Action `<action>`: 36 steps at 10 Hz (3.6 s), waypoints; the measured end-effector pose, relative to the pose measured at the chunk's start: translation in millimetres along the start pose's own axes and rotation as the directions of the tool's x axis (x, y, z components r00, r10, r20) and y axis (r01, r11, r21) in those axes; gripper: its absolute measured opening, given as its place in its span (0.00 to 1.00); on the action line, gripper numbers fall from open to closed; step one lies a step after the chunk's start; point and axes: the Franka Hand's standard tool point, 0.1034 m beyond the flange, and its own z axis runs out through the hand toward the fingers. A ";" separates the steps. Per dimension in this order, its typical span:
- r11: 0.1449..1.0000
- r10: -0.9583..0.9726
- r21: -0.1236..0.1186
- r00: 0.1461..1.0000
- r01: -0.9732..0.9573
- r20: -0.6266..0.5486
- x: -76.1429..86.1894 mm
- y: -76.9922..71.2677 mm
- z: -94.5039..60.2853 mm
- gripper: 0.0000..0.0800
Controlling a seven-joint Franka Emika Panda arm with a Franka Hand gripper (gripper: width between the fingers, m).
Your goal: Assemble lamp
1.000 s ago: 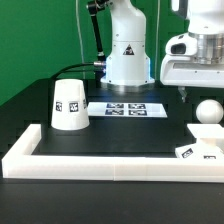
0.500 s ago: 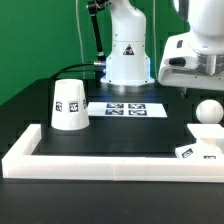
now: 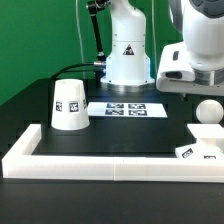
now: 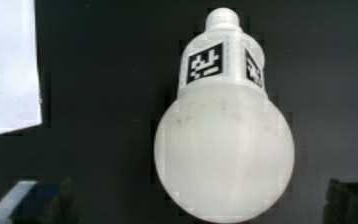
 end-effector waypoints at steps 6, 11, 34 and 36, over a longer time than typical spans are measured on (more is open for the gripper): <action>1.000 0.004 -0.002 0.999 -0.004 -0.032 4.9 -6.1 19.0 0.87; 1.000 0.017 -0.017 1.000 -0.017 -0.025 2.3 -12.7 28.7 0.87; 0.999 0.009 0.036 0.981 -0.002 -0.191 -5.8 -2.2 -21.2 0.72; 0.999 0.002 0.047 0.945 0.015 -0.328 -7.3 -5.1 -21.3 0.72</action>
Offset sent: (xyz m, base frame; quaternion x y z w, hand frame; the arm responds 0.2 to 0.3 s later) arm -0.0062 0.0087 -0.0103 0.0287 0.0168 -0.0051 0.9994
